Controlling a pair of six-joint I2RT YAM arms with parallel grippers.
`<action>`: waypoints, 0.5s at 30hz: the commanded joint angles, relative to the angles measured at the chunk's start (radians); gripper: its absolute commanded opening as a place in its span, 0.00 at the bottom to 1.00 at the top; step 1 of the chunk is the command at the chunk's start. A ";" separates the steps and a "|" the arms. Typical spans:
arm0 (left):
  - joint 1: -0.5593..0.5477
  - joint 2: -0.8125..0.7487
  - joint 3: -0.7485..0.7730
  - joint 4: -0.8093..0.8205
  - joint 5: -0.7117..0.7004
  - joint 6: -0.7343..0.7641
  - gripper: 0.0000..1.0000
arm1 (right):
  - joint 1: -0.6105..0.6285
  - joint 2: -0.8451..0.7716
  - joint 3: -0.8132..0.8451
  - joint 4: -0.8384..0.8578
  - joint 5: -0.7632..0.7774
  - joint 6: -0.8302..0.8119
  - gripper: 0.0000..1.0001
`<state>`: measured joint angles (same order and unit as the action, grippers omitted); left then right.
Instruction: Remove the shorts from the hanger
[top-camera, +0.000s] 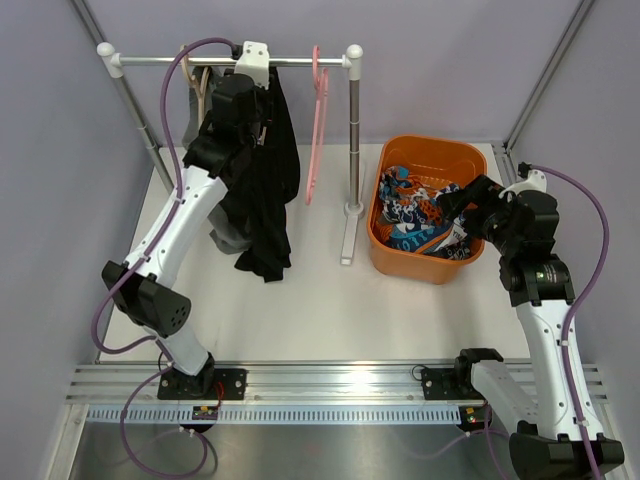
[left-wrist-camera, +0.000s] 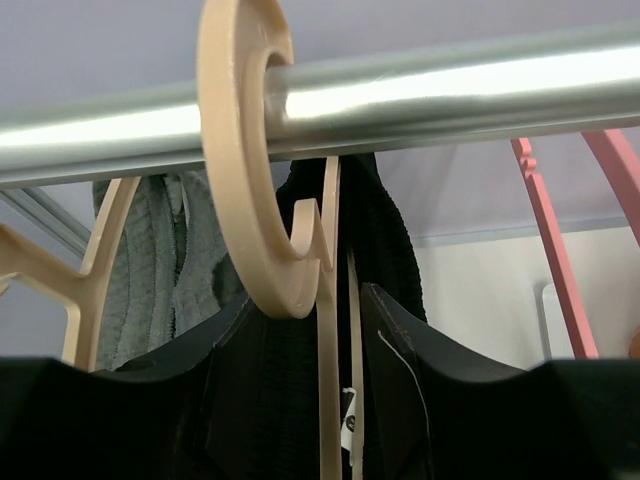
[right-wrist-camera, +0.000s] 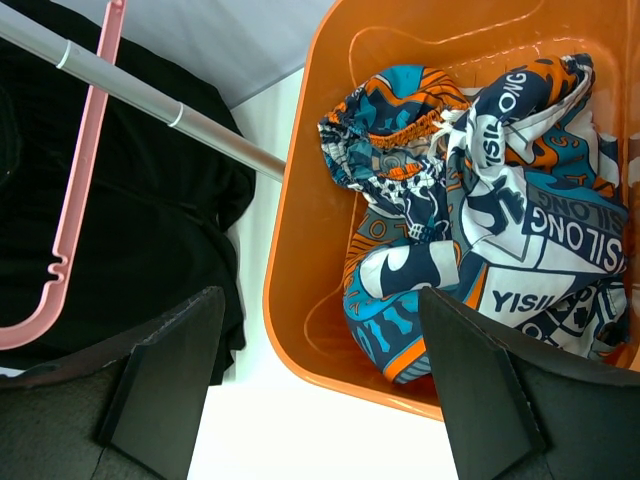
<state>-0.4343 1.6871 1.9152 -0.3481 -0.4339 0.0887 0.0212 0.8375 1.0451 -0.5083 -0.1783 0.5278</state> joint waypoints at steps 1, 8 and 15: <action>0.006 0.013 0.016 0.041 0.007 -0.014 0.46 | 0.003 0.005 0.004 0.048 -0.016 -0.012 0.88; 0.008 0.055 0.051 0.020 0.017 -0.018 0.46 | 0.002 0.009 -0.002 0.051 -0.010 -0.017 0.88; 0.012 0.063 0.042 0.032 0.014 -0.018 0.44 | 0.003 0.014 -0.011 0.060 -0.013 -0.017 0.88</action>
<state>-0.4324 1.7515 1.9190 -0.3508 -0.4297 0.0780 0.0212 0.8486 1.0412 -0.4904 -0.1780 0.5270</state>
